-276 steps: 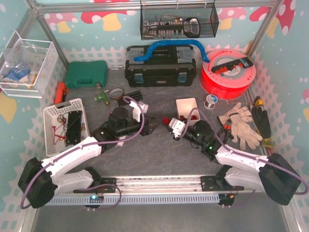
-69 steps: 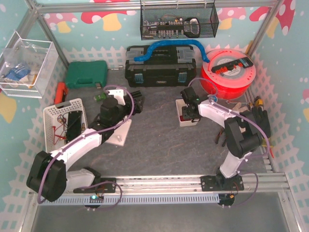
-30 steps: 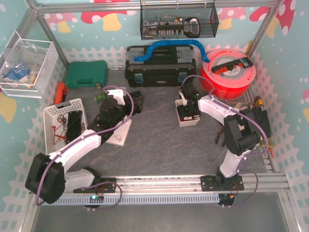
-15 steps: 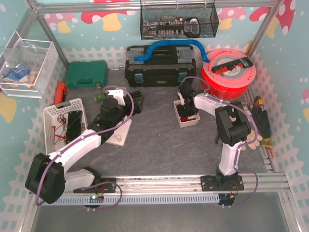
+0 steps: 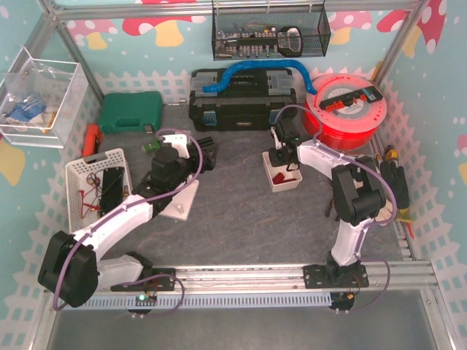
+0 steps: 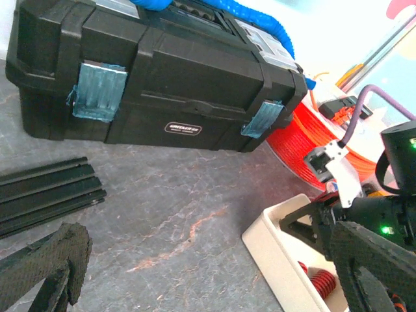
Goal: Install the large spring
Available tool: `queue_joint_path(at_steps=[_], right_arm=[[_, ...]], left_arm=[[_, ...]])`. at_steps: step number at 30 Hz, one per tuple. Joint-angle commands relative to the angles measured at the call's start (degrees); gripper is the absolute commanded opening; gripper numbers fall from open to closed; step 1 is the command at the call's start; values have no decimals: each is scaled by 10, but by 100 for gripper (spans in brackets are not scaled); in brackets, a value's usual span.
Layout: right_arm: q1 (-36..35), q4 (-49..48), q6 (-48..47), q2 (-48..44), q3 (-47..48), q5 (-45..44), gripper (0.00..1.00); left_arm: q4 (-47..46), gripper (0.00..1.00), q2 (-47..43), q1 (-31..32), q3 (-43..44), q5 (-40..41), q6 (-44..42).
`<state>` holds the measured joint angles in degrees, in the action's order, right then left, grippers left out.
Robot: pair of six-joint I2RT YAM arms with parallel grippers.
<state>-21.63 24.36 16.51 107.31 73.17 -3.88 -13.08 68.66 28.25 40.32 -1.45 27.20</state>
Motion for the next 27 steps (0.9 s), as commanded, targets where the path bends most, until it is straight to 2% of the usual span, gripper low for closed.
queue_joint_path(at_steps=[1, 6, 9, 12, 19, 27], right_arm=[[2, -14, 3, -21, -7, -11, 18], [0, 73, 18, -32, 9, 47, 38], [0, 109, 27, -60, -8, 49, 45], [0, 118, 28, -85, -19, 42, 47], [0, 167, 16, -68, -13, 63, 50], [2, 122, -5, -72, -15, 79, 52]], left_arm=[[2, 99, -3, 2, 16, 5, -5], [4, 99, -7, 2, 17, 5, -5], [7, 99, -12, 3, 15, 9, -6], [7, 99, -11, 4, 16, 10, -5], [19, 99, -7, 8, 24, -4, 1], [24, 99, -4, 9, 22, -16, 22]])
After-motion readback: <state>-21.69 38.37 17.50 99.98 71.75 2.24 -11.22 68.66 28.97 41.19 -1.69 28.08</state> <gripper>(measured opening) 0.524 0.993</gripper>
